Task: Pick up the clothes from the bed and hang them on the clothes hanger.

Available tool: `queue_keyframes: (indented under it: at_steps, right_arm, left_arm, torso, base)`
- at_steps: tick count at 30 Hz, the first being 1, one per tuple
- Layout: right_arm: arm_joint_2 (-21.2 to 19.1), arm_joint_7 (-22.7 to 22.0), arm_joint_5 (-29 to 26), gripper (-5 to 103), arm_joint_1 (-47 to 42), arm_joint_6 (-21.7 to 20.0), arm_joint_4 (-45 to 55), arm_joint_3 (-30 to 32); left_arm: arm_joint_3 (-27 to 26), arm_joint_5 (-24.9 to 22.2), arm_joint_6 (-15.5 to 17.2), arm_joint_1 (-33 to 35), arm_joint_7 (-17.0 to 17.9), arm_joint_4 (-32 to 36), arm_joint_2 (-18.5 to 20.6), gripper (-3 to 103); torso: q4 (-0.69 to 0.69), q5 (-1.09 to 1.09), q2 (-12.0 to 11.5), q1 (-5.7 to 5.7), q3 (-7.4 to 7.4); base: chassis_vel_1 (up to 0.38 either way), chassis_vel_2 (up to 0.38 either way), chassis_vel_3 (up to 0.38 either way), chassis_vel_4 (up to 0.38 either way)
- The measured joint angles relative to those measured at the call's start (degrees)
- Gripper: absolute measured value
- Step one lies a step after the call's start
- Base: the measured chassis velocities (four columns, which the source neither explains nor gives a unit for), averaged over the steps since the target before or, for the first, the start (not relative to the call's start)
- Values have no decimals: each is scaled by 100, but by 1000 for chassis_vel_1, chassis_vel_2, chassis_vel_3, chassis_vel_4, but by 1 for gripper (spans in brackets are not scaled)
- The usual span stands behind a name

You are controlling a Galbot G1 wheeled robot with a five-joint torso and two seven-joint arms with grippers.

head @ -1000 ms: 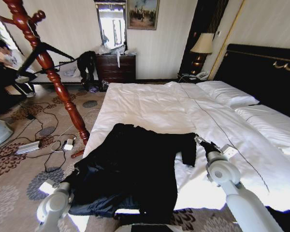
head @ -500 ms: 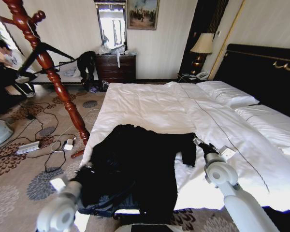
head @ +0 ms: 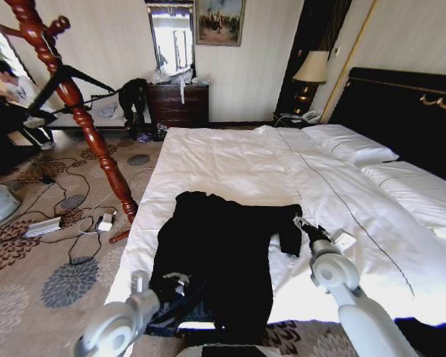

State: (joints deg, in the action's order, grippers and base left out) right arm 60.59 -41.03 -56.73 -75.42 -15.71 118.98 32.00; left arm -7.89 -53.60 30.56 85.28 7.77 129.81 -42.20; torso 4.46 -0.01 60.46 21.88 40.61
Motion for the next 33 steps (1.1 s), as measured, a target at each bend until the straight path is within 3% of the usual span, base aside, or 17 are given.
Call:
queue_keyframes:
  at_steps: [5,7,10,12,13,14,15,16,19,21,24,27,30,32,33]
  right_arm:
    - [41,19,62,100,-22,7,-110,51]
    - [73,23,73,100,-21,9,-135,52]
    - [166,27,123,100,0,10,-188,18]
    - [197,29,140,100,7,10,-205,1]
    - [219,29,153,100,11,10,-224,-15]
    - [227,30,164,100,14,10,-243,-30]
    - [227,30,164,100,14,10,-243,-30]
    - [228,30,173,100,15,11,-256,-39]
    - [223,30,191,100,35,10,-298,-53]
    - [223,30,190,100,39,11,-303,-53]
    - [205,30,189,100,35,11,-311,-53]
    - [197,28,188,100,34,11,-311,-54]
    - [199,22,176,100,37,13,-253,-56]
    - [200,21,175,100,35,13,-244,-57]
    - [218,17,174,100,-3,13,-160,-59]
  left_arm:
    - [406,168,-42,-435,-169,-124,-106,-2]
    - [434,167,-73,-499,-171,-115,-180,1]
    - [442,61,-20,-516,-140,-18,-328,17]
    - [393,-90,125,-488,-44,45,-372,17]
    - [284,-426,388,-445,155,138,-431,28]
    - [131,-830,683,-402,416,225,-512,28]
    - [131,-830,683,-402,416,225,-512,28]
    - [12,-1186,916,-374,649,284,-589,33]
    - [-382,-2202,1156,-281,1154,358,-945,50]
    - [-463,-2305,1160,-241,1181,364,-1037,50]
    - [-825,-2488,1202,-23,1238,466,-1461,66]
    - [-979,-2231,1159,49,1289,524,-1577,71]
    - [-1307,-1012,885,293,1585,574,-1548,87]
    - [-1346,-841,847,349,1622,573,-1521,92]
    - [-1438,-21,704,741,1689,501,-1430,99]
  torso:
    - [1,1,0,0,0]
    - [1,1,0,0,0]
    - [0,1,0,0,0]
    - [0,1,0,0,0]
    - [0,1,0,0,0]
    - [-1,2,0,0,0]
    - [-1,2,0,0,0]
    - [-1,1,0,0,0]
    - [1,1,0,0,0]
    - [0,1,0,0,0]
    - [-1,1,0,0,0]
    - [0,0,0,0,0]
    - [0,0,0,0,0]
    - [0,0,0,0,0]
    - [-1,1,0,0,0]
  base:
    - [0,0,0,0]
    - [0,0,0,0]
    - [0,0,0,0]
    - [0,0,0,0]
    - [0,0,0,0]
    - [0,0,0,0]
    - [0,0,0,0]
    - [0,0,0,0]
    - [0,0,0,0]
    - [0,0,0,0]
    - [0,0,0,0]
    - [0,0,0,0]
    - [0,0,0,0]
    - [0,0,0,0]
    - [0,0,0,0]
